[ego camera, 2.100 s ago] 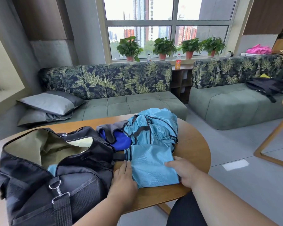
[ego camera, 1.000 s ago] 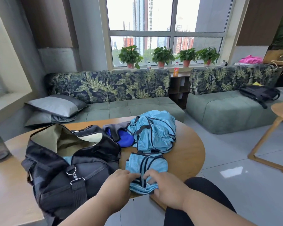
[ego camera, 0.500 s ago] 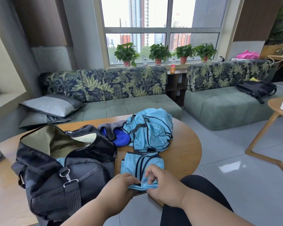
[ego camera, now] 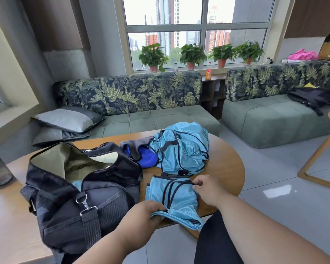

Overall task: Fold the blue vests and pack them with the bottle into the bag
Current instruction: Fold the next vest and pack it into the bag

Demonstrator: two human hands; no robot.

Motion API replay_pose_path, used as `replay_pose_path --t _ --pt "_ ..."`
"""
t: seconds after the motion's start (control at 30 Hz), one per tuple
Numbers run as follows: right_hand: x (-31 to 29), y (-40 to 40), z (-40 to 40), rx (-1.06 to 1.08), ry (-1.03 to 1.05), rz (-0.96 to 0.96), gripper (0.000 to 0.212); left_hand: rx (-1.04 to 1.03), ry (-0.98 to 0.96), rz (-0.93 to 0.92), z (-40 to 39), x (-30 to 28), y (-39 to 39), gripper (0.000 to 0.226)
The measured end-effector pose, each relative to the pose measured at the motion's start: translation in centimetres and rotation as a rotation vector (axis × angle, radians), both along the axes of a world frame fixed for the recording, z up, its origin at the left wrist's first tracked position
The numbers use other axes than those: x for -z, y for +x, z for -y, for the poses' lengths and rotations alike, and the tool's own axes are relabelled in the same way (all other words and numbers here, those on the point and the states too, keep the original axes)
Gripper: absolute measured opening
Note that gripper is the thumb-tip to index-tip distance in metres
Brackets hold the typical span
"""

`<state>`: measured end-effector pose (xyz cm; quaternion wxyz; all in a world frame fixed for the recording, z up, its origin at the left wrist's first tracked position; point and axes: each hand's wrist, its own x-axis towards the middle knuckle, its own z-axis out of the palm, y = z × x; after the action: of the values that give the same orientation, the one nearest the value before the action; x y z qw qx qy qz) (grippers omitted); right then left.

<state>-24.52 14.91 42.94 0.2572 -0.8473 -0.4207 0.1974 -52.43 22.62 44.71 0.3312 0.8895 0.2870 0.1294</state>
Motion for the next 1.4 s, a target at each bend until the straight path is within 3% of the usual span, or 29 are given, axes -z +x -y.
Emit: replay_pose_path --t 0.23,0.33,0.6,0.73,0.87,1.03,1.17,1.3,1.4 --pt "-0.7 -0.3 -1.0 -0.011 0.300 -0.089 0.008 0.002 0.029 -0.012 0.3 -0.2 0.0 0.023" --pt "-0.9 -0.7 -0.9 -0.095 0.374 0.018 0.011 -0.009 0.020 -0.008 0.5 -0.3 0.0 0.016" --pt "-0.3 -1.8 -3.4 -0.257 0.122 0.230 0.010 -0.099 0.053 -0.021 0.7 -0.8 -0.3 0.017" --pt "0.3 -2.7 -4.4 -0.286 0.164 0.242 0.008 -0.107 0.054 -0.041 0.6 -1.0 -0.4 0.017" --pt "0.4 -2.7 -4.4 -0.358 0.113 0.141 0.038 -0.100 0.054 -0.046 0.6 -0.9 -0.6 0.018" --pt "1.1 -1.5 -4.6 -0.257 0.079 0.205 0.016 -0.084 0.023 -0.063 0.7 -0.8 -0.5 0.019" --pt "0.7 -1.3 -4.0 -0.188 0.081 0.234 0.024 -0.081 -0.002 -0.047 0.8 -1.2 -0.4 0.021" --pt "-1.1 -2.6 -2.2 -0.153 0.167 0.136 0.038 -0.124 -0.068 -0.024 0.7 -1.3 -0.2 0.017" --pt "-2.2 -3.3 -0.3 -0.165 0.221 0.084 0.014 -0.176 -0.128 0.015 0.5 -1.2 -0.1 0.013"
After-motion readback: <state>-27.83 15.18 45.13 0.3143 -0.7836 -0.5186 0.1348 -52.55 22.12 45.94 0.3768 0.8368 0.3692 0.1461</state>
